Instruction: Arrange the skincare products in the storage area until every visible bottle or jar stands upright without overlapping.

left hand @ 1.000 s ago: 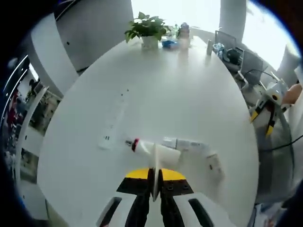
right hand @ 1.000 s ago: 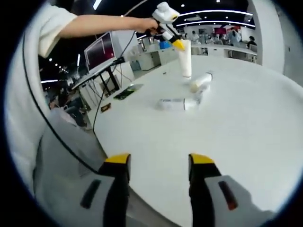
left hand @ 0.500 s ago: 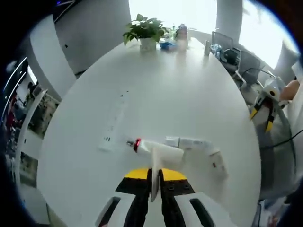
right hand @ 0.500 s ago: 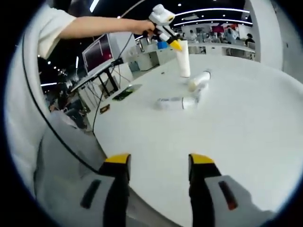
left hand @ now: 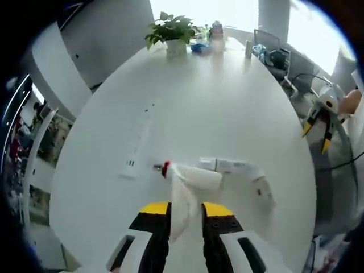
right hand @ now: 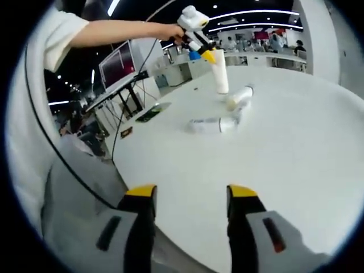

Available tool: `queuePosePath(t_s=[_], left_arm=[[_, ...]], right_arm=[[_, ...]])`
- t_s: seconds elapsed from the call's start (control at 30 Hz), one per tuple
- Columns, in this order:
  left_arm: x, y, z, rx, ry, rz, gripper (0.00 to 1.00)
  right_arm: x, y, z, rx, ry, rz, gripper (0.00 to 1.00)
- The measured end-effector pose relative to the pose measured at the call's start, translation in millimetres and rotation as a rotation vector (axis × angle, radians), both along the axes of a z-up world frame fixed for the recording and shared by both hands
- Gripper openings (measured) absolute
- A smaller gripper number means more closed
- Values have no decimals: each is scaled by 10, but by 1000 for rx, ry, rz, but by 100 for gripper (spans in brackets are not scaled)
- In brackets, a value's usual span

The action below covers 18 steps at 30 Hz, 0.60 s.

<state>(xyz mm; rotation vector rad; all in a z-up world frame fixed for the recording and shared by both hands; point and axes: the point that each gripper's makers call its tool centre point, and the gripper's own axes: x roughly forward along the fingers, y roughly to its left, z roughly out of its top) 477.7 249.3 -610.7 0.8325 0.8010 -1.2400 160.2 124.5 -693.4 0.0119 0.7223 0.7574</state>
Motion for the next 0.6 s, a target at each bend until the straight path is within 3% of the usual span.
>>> queuePosePath(t_s=[0.3,0.5,0.6], left_arm=[[25,18,128,-6,-33,-4,27],[131,-415,683,-227,-54,96,37],[282,-679,989,-376,-66,211,43]], right_arm=[[-1,9,7,2,-2,3,51],[12,3,6,-9,-14,6,53],[21,2,9,2,-8,-1,53]])
